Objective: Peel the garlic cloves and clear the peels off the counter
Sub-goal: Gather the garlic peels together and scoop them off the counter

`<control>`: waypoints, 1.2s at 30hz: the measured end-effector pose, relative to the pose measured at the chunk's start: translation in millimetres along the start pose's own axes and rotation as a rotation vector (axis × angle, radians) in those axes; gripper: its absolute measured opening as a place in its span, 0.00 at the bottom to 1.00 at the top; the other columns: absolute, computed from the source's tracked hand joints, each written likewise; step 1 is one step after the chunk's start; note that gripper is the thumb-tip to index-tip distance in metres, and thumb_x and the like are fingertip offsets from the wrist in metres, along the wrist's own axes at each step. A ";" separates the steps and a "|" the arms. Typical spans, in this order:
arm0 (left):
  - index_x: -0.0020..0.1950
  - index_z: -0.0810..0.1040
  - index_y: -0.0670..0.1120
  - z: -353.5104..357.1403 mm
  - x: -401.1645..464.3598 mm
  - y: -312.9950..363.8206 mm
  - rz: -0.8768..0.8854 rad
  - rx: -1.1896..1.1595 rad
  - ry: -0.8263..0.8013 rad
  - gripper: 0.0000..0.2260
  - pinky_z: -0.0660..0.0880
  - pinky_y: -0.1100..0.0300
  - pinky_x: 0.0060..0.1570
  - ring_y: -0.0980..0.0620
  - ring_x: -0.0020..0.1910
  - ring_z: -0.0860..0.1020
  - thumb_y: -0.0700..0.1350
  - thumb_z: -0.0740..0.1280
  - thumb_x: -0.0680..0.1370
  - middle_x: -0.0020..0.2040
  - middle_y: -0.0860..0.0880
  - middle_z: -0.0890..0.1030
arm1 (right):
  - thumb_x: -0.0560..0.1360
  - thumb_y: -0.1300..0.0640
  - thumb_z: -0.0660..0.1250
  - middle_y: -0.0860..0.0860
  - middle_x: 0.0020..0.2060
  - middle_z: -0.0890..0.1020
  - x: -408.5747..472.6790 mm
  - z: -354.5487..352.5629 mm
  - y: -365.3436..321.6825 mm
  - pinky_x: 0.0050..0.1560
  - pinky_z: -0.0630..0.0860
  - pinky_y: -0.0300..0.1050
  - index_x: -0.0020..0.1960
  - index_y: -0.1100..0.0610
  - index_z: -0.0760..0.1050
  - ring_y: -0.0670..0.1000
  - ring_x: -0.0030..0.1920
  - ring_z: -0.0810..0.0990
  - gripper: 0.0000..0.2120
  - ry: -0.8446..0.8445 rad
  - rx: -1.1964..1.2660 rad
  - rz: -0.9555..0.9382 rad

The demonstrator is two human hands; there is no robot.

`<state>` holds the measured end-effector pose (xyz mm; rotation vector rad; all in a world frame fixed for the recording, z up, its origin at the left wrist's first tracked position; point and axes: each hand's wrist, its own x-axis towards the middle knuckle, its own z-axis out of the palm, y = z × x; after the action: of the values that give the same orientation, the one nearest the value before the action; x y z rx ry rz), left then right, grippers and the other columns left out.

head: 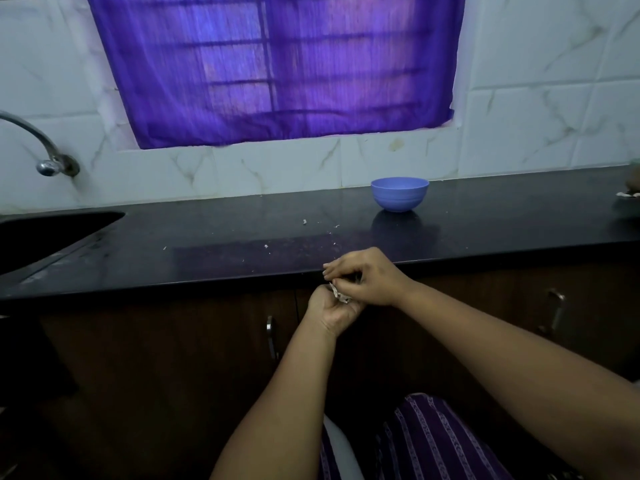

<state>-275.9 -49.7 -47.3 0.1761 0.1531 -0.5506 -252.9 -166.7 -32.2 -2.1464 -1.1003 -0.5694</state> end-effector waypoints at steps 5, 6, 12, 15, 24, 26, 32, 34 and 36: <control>0.41 0.79 0.30 -1.5 -3.8 -1.7 0.002 -0.028 -0.026 0.14 0.80 0.48 0.30 0.38 0.32 0.83 0.40 0.59 0.75 0.37 0.35 0.81 | 0.68 0.63 0.69 0.51 0.47 0.85 8.7 -6.1 -18.6 0.49 0.79 0.42 0.49 0.58 0.84 0.47 0.47 0.83 0.11 -0.183 -0.230 -0.118; 0.42 0.79 0.31 -1.4 -3.2 -1.1 0.007 -0.024 -0.012 0.13 0.80 0.48 0.31 0.38 0.33 0.83 0.39 0.59 0.73 0.38 0.35 0.82 | 0.67 0.63 0.68 0.51 0.47 0.85 11.4 -7.5 -21.1 0.49 0.79 0.43 0.48 0.58 0.84 0.48 0.47 0.83 0.11 -0.227 -0.268 -0.118; 0.65 0.72 0.34 -8.5 -0.9 8.4 -0.053 0.075 0.066 0.20 0.81 0.41 0.40 0.37 0.52 0.79 0.43 0.51 0.81 0.56 0.34 0.78 | 0.69 0.62 0.70 0.48 0.42 0.82 25.1 -14.9 -27.4 0.45 0.76 0.43 0.45 0.55 0.84 0.47 0.42 0.79 0.07 -0.306 -0.361 0.005; 0.68 0.71 0.37 -8.7 -3.0 7.7 -0.044 0.046 0.044 0.19 0.81 0.41 0.39 0.39 0.55 0.78 0.44 0.51 0.82 0.61 0.37 0.77 | 0.68 0.60 0.72 0.46 0.39 0.75 25.4 -9.2 -29.6 0.39 0.73 0.39 0.42 0.55 0.84 0.44 0.37 0.74 0.04 -0.251 -0.323 0.005; 0.68 0.69 0.33 -7.3 -13.4 12.2 -0.009 0.074 0.064 0.21 0.74 0.38 0.56 0.36 0.64 0.73 0.38 0.50 0.78 0.65 0.33 0.74 | 0.68 0.62 0.73 0.47 0.40 0.82 35.4 -7.3 -29.3 0.44 0.78 0.41 0.43 0.53 0.85 0.42 0.38 0.78 0.06 -0.188 -0.248 0.058; 0.66 0.70 0.31 -9.9 -13.0 15.4 -0.001 0.090 0.074 0.20 0.75 0.35 0.51 0.33 0.63 0.73 0.41 0.49 0.81 0.63 0.31 0.74 | 0.66 0.58 0.76 0.46 0.41 0.78 38.3 -4.5 -27.4 0.44 0.77 0.42 0.42 0.51 0.84 0.42 0.39 0.76 0.05 -0.184 -0.235 0.085; 0.67 0.57 0.22 -18.2 -18.5 34.6 -0.108 0.013 0.168 0.24 0.51 0.44 0.71 0.33 0.74 0.56 0.35 0.50 0.76 0.71 0.26 0.59 | 0.77 0.53 0.67 0.54 0.69 0.71 71.4 -12.7 12.9 0.66 0.58 0.32 0.64 0.54 0.77 0.50 0.70 0.68 0.16 -0.278 -0.205 0.311; 0.67 0.57 0.22 -20.2 -20.8 37.4 -0.117 0.009 0.185 0.24 0.50 0.44 0.71 0.34 0.74 0.56 0.35 0.50 0.75 0.71 0.27 0.59 | 0.81 0.46 0.58 0.56 0.76 0.60 85.0 -27.2 55.0 0.74 0.52 0.42 0.75 0.58 0.63 0.54 0.76 0.58 0.26 -0.357 -0.360 0.582; 0.67 0.58 0.22 -22.4 -22.9 40.2 -0.126 0.036 0.216 0.24 0.49 0.45 0.71 0.34 0.74 0.56 0.35 0.50 0.75 0.72 0.28 0.59 | 0.80 0.38 0.51 0.58 0.78 0.51 87.6 -35.8 93.9 0.77 0.48 0.54 0.78 0.61 0.50 0.57 0.78 0.49 0.36 -0.436 -0.484 0.786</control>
<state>-276.0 0.1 -59.7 0.2627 0.3663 -0.6600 -129.5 -185.5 14.8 -2.9554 -0.2262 0.0191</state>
